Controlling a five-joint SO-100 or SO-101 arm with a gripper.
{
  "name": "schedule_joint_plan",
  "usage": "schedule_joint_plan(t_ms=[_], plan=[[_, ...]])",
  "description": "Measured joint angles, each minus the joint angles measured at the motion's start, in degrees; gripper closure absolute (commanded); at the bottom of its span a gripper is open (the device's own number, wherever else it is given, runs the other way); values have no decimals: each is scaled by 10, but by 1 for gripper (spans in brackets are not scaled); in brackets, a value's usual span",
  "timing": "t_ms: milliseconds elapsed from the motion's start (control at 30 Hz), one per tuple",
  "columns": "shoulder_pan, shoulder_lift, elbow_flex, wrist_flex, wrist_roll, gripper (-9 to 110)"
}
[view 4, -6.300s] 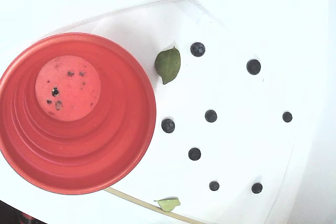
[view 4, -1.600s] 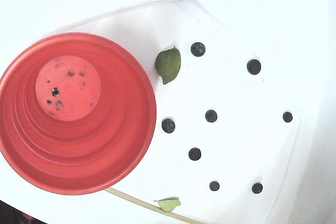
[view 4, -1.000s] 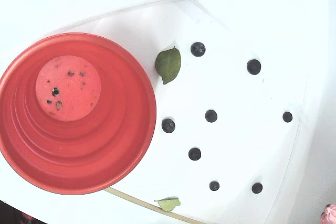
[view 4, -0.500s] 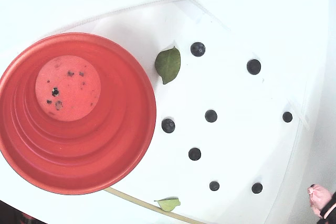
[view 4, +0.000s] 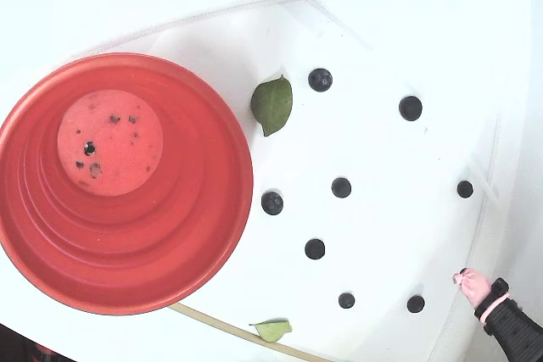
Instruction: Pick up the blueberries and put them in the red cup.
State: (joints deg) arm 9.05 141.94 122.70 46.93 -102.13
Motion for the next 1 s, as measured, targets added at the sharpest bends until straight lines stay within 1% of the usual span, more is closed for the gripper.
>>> schedule_joint_plan(t_ms=[1000], plan=[[25, -139, 11, -215, -99, 86]])
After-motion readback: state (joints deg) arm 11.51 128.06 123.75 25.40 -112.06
